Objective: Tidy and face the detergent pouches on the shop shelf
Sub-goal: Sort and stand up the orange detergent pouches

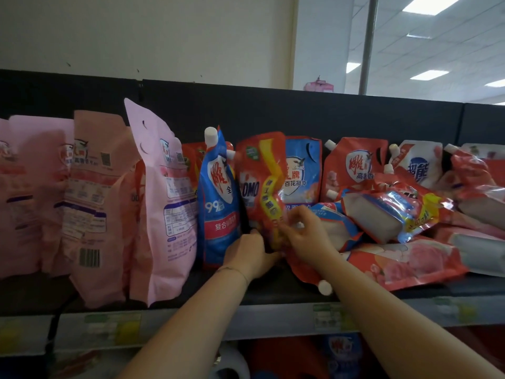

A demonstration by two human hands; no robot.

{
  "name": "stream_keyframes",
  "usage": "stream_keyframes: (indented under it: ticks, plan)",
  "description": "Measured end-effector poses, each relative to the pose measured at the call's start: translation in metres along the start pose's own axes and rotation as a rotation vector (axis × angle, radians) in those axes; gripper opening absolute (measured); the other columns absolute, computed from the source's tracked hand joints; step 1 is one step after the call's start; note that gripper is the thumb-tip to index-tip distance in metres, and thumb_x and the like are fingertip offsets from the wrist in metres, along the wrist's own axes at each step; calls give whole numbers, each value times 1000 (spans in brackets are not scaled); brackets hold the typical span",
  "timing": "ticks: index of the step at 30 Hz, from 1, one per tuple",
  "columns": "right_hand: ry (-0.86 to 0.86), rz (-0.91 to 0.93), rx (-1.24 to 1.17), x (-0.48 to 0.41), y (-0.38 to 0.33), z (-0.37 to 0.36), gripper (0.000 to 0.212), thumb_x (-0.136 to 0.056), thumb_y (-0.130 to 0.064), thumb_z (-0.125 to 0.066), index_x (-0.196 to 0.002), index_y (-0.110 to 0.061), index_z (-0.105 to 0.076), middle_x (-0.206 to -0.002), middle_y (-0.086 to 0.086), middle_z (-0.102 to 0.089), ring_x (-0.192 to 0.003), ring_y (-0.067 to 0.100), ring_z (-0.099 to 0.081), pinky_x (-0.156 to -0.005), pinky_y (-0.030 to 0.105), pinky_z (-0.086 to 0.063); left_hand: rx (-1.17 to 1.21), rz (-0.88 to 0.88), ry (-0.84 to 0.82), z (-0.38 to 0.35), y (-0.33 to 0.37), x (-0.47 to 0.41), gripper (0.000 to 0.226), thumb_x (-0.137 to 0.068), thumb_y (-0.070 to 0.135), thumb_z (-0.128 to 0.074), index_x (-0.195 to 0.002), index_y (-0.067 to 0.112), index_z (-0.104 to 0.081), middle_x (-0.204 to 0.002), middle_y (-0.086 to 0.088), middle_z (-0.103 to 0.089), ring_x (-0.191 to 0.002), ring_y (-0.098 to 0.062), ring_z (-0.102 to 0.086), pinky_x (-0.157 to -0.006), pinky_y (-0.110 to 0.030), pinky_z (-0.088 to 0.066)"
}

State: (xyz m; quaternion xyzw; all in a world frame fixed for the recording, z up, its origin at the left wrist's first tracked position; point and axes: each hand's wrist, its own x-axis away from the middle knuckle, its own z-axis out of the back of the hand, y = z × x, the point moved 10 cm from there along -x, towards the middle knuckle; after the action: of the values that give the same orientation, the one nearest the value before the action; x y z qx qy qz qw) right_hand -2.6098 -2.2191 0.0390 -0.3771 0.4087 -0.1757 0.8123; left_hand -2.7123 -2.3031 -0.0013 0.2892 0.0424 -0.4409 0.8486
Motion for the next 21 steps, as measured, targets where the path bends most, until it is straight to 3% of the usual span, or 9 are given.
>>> stream_keyframes:
  ticks: [5, 8, 10, 14, 18, 21]
  plan:
    - [-96, -102, 29, -2, 18, -8, 10, -94, -8, -57, -90, -16, -53, -96, 4, -61, -55, 20, -68, -53, 29, -55, 61, 35, 134, 12, -1, -1, 61, -74, 50, -74, -121, 17, -55, -113, -6, -62, -102, -26, -62, -82, -35, -53]
    - [-64, -158, 78, -2, 22, -4, 7, -94, -5, -53, -97, -10, -57, -92, 8, -63, -49, 13, -66, -50, 25, -55, 15, -71, 129, 17, 12, 2, 30, -81, 49, -67, -79, 22, -55, -86, -3, -63, -82, -22, -62, -72, -35, -54]
    - [-60, -191, 116, -1, 19, -1, 10, -96, -7, -51, -99, -7, -60, -90, 9, -65, -53, 11, -66, -49, 20, -53, -50, -148, 96, 15, 21, 5, 37, -86, 44, -62, -64, 24, -41, -75, 0, -56, -76, -21, -59, -65, -32, -48]
    - [-139, -90, 375, 0, -6, 13, 20, -92, -9, -50, -96, -9, -69, -83, 1, -66, -73, 11, -63, -60, 20, -50, -121, -263, 25, 9, 36, 12, 18, -90, 34, -59, -80, 24, -49, -97, -2, -63, -90, -21, -60, -70, -29, -44]
    - [-196, 57, 484, 19, -29, 48, 19, -88, -11, -56, -100, -9, -71, -95, 3, -68, -90, 19, -64, -80, 33, -54, -191, -320, -5, 3, 41, 11, 27, -91, 35, -56, -70, 25, -40, -83, 2, -56, -79, -19, -56, -64, -29, -39]
    - [-372, 29, 607, 38, -13, 68, 23, -85, -15, -60, -107, -17, -68, -103, -4, -63, -98, 14, -61, -88, 30, -51, -324, -367, -89, -5, 48, 15, 20, -90, 39, -55, -81, 25, -44, -99, 0, -61, -88, -19, -58, -67, -30, -42]
